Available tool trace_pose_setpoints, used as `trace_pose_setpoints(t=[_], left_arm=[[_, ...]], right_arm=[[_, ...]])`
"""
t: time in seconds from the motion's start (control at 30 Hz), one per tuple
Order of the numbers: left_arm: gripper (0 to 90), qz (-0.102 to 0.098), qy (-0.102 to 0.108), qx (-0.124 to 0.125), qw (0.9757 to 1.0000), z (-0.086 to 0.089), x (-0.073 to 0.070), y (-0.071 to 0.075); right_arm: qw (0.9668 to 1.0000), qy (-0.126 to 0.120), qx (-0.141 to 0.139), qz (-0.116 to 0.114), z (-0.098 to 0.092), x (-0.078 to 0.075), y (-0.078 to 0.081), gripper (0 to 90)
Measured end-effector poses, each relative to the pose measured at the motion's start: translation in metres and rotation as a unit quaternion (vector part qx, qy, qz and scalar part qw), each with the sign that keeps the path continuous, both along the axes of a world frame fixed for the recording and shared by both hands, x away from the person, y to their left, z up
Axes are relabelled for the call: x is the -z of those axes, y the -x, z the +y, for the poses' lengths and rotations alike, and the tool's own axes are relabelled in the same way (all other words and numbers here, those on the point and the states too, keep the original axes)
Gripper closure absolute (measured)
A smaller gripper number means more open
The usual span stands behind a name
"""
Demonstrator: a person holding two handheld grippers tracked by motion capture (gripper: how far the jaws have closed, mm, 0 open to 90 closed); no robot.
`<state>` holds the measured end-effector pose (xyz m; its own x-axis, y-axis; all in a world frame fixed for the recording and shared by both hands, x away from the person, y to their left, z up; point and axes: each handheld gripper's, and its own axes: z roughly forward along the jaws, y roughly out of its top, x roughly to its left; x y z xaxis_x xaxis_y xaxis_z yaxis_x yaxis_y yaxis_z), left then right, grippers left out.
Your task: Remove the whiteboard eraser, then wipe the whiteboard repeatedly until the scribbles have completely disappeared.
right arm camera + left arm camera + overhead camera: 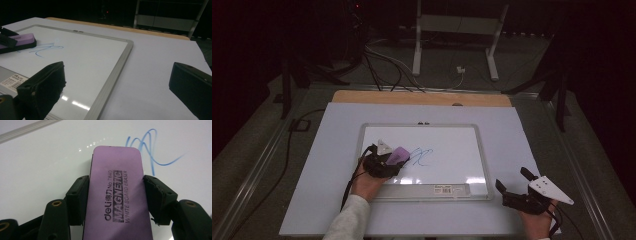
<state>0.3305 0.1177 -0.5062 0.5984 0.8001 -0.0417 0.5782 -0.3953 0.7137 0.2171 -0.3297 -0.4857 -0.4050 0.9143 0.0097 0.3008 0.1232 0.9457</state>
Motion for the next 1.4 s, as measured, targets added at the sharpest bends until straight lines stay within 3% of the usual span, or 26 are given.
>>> trace_pose_setpoints(t=[0.17, 0.37, 0.5, 0.63, 0.93, 1.2, 1.27, 1.4], left_arm=[[41.5, 0.003, -0.002, -0.037, 0.9993, 0.012, 0.0, -0.006], [41.6, 0.003, 0.001, -0.042, 0.9991, 0.013, 0.0, -0.008], [41.6, 0.003, 0.0, -0.027, 0.9996, 0.007, 0.0, -0.005], [41.6, 0.003, -0.002, 0.004, 1.0, -0.003, 0.0, 0.0], [41.6, 0.005, -0.003, 0.046, 0.9989, -0.018, -0.001, 0.009], [41.7, 0.005, -0.003, 0.061, 0.9981, -0.021, -0.001, 0.011], [41.7, 0.001, -0.008, 0.053, 0.9986, -0.019, -0.001, 0.01], [41.8, -0.004, -0.017, 0.009, 0.9998, -0.009, -0.001, 0.001]], right_arm=[[1.0, 0.0, 0.0, -0.001, 0.0, 0.0, 0.0, 0.9], [1.0, -0.001, 0.001, 0.001, -0.001, 0.0, 0.0, 0.9], [1.0, 0.0, 0.0, 0.001, -0.001, 0.001, 0.0, 1.0], [1.0, 0.0, 0.001, 0.001, -0.001, 0.001, 0.0, 0.9], [1.0, 0.002, 0.001, 0.001, 0.0, 0.001, 0.0, 0.9], [1.0, 0.0, 0.002, 0.0, -0.002, 0.0, 0.0, 0.9], [1.0, 0.0, 0.003, 0.0, -0.002, 0.0, 0.0, 0.9], [1.0, -0.001, 0.005, -0.001, -0.003, 0.0, 0.001, 1.0]])
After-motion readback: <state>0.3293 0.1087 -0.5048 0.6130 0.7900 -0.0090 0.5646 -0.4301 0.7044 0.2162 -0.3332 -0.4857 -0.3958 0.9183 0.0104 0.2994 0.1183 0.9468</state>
